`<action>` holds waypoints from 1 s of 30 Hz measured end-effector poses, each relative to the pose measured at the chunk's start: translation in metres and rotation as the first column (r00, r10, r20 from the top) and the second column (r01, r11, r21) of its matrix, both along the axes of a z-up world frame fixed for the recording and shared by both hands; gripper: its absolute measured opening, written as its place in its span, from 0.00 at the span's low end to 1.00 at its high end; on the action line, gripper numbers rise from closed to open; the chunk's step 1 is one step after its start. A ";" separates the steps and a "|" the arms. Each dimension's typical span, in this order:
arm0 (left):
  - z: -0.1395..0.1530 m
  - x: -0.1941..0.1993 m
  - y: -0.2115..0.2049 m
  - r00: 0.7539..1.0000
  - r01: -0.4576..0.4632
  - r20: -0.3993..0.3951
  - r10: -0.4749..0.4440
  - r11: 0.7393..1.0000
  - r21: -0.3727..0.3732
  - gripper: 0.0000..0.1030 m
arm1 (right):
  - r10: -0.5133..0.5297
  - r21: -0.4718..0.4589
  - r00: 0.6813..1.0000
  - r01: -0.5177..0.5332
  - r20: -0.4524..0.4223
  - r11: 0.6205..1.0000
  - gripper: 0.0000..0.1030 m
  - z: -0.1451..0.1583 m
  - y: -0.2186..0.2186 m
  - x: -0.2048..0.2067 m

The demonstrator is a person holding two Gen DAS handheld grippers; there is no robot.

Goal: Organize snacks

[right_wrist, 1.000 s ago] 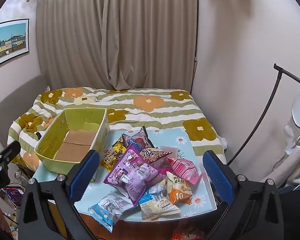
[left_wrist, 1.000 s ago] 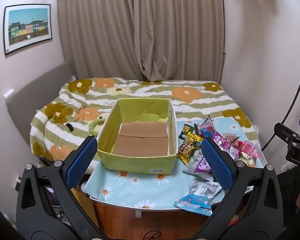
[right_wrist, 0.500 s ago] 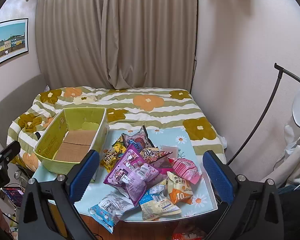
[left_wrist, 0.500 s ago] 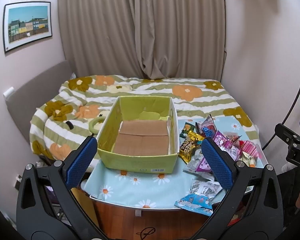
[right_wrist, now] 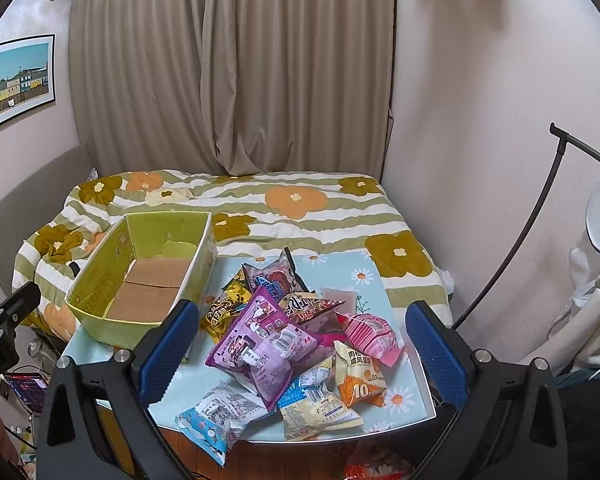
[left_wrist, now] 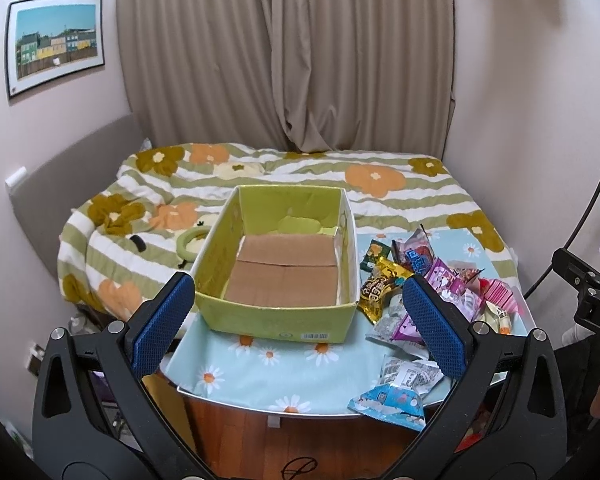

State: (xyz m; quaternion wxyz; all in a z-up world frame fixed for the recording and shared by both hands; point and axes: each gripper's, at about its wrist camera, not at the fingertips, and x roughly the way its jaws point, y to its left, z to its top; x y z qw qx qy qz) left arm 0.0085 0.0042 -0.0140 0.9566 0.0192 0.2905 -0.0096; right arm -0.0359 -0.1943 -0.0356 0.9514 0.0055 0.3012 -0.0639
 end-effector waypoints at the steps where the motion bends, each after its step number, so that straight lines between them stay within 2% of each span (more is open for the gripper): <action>1: 0.000 0.000 0.000 1.000 0.000 -0.001 0.000 1.000 0.000 1.00 | -0.001 -0.001 1.000 0.001 -0.002 1.000 1.00 0.001 0.001 0.000; 30: 0.001 -0.003 -0.007 0.999 0.026 -0.025 -0.026 1.000 0.001 1.00 | -0.007 0.003 1.000 0.007 -0.006 1.000 1.00 -0.006 0.001 -0.007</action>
